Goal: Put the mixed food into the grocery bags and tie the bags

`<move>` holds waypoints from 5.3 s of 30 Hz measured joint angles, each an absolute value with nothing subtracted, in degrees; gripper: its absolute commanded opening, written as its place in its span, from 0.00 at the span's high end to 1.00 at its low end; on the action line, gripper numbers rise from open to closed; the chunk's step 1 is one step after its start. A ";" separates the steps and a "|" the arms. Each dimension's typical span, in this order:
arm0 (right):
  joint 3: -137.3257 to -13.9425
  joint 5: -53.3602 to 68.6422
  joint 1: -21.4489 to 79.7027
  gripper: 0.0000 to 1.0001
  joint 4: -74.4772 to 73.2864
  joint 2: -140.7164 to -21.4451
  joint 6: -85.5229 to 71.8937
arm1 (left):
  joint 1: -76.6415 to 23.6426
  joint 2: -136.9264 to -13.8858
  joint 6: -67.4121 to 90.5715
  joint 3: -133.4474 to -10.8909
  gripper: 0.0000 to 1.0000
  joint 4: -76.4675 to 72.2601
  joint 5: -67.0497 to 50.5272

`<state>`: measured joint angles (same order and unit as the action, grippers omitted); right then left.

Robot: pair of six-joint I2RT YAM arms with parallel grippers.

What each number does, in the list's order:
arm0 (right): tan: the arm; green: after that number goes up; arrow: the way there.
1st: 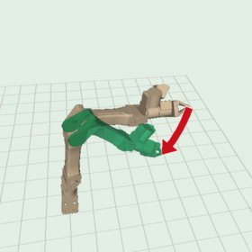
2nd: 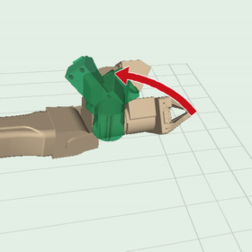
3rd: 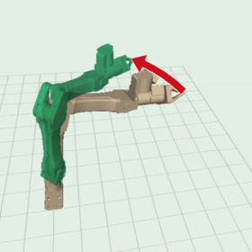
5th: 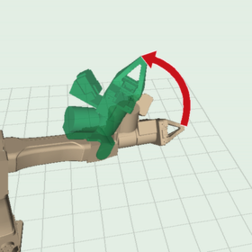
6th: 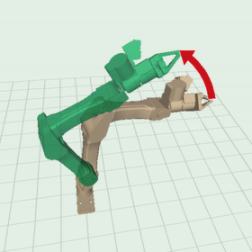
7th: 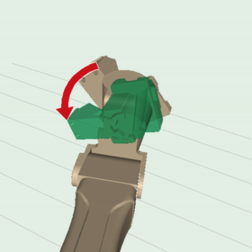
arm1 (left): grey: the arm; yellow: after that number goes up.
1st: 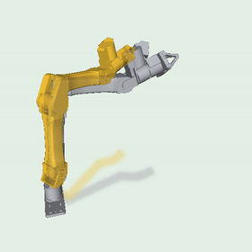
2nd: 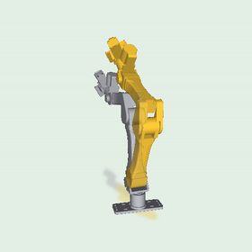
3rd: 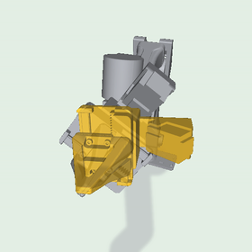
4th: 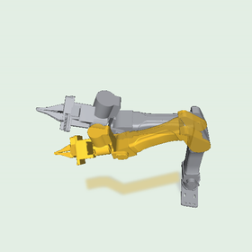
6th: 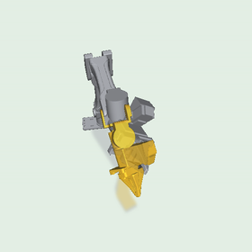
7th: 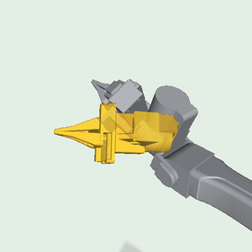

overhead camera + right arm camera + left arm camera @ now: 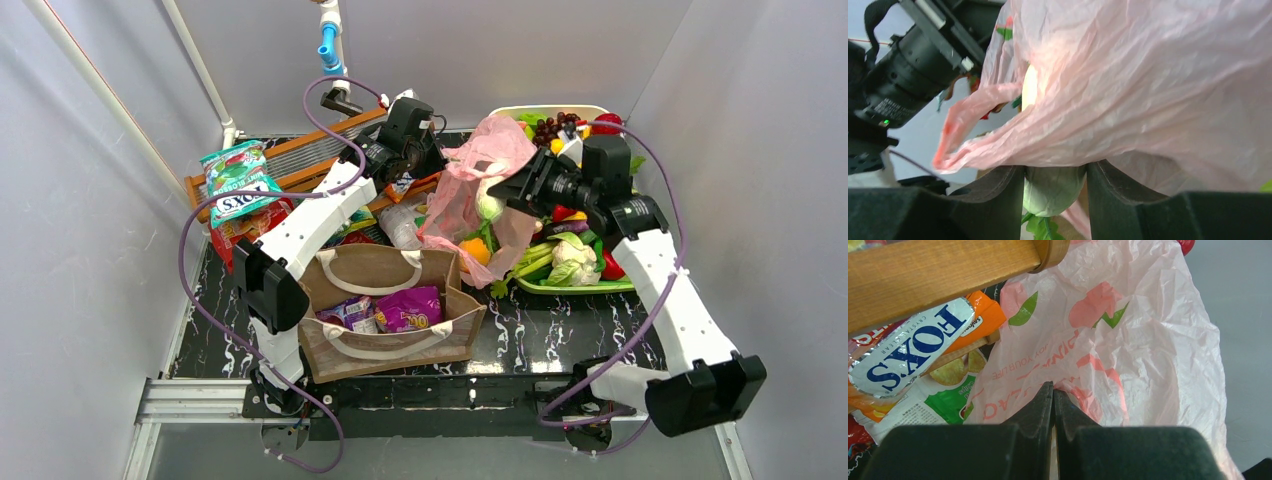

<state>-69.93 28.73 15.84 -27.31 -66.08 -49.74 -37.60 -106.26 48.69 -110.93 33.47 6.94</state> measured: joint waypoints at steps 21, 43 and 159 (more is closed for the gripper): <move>-79.09 18.31 15.84 0.15 -34.61 -77.03 -32.82 | -37.60 -105.38 48.69 -110.93 1.00 33.45 6.87; -79.07 16.97 15.84 0.12 -41.30 -63.72 -29.39 | -37.60 -105.38 49.12 -110.93 1.00 33.47 6.74; -74.81 3.86 -4.29 0.99 -53.93 -60.34 -40.21 | -34.98 -102.83 52.75 -104.62 1.00 34.30 1.43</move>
